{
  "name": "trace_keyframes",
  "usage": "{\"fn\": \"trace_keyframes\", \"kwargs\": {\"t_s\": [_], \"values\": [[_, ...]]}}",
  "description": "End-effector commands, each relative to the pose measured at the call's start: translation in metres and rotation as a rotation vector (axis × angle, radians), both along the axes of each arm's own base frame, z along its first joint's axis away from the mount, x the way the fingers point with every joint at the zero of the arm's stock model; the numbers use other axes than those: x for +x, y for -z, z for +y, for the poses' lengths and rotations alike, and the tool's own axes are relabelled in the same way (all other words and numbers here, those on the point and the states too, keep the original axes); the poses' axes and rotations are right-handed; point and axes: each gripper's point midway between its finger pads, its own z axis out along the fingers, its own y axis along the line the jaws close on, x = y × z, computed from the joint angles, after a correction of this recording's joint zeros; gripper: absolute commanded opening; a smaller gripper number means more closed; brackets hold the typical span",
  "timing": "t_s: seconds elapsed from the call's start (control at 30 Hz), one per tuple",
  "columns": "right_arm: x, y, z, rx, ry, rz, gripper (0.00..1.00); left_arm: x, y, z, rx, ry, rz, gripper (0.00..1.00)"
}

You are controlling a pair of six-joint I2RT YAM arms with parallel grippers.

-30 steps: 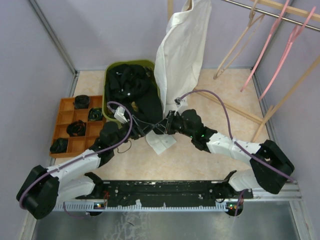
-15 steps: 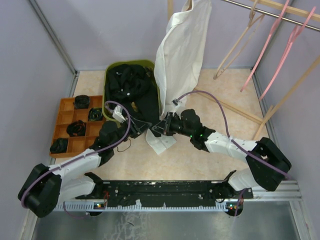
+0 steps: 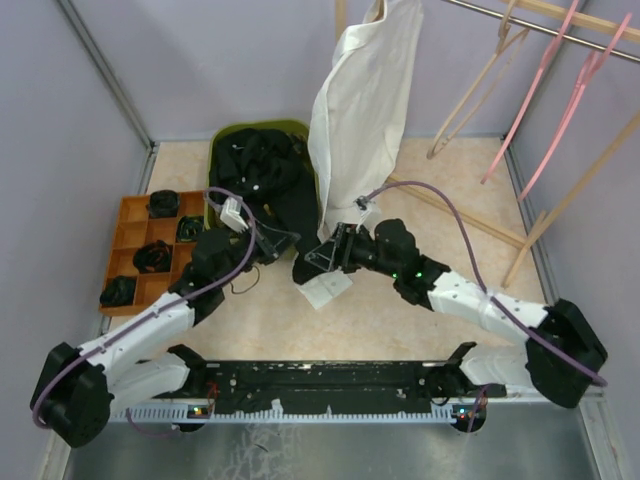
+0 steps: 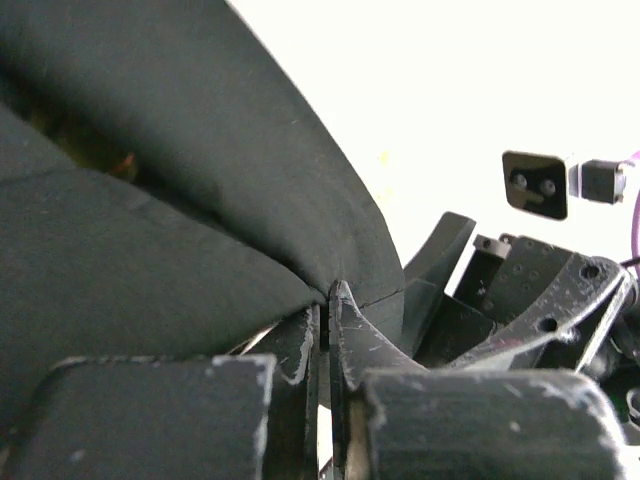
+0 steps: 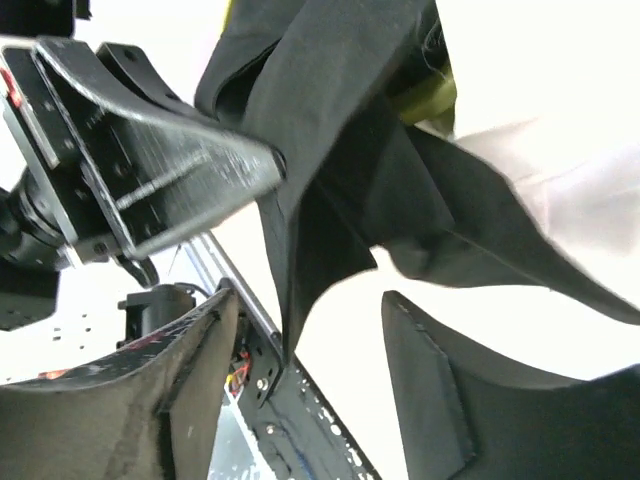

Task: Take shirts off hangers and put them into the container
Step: Adjust the shirt in the bin.

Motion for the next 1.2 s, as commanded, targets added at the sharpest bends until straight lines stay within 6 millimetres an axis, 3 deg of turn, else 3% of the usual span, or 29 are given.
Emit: {"fn": "trace_keyframes", "kwargs": {"t_s": [0.0,0.17,0.4,0.47,0.57,0.63,0.73,0.87,0.97,1.07,1.17], "values": [[0.002,-0.038,-0.029,-0.011,0.093,-0.139,0.63,0.014,-0.046,0.013,0.095,-0.059,-0.116,0.00],[-0.004,-0.042,-0.066,-0.066,0.201,-0.188,0.68,0.032,-0.076,0.027,0.210,-0.098,-0.167,0.00],[-0.014,-0.054,-0.105,-0.030,0.323,-0.235,0.70,0.081,-0.132,0.063,0.394,-0.223,-0.305,0.00],[-0.015,-0.055,-0.112,-0.032,0.351,-0.239,0.70,0.100,-0.139,0.066,0.455,-0.226,-0.335,0.00],[-0.015,-0.053,-0.119,-0.034,0.378,-0.237,0.70,0.127,-0.130,0.067,0.549,-0.236,-0.324,0.00],[-0.017,-0.050,-0.121,-0.037,0.379,-0.226,0.71,0.142,-0.110,0.064,0.584,-0.230,-0.305,0.00],[-0.019,-0.042,-0.119,-0.036,0.373,-0.200,0.71,0.151,-0.051,0.050,0.639,-0.131,-0.181,0.00],[-0.022,-0.031,-0.118,-0.049,0.362,-0.166,0.71,0.123,0.052,0.029,0.624,0.069,0.091,0.00],[-0.023,-0.025,-0.120,-0.061,0.363,-0.149,0.71,0.093,0.116,0.031,0.628,0.130,0.276,0.00],[-0.024,-0.025,-0.120,-0.064,0.362,-0.148,0.71,0.071,0.146,0.036,0.632,0.160,0.383,0.02],[-0.023,-0.025,-0.121,-0.073,0.367,-0.154,0.71,0.062,0.140,0.037,0.618,0.166,0.381,0.20]]}}
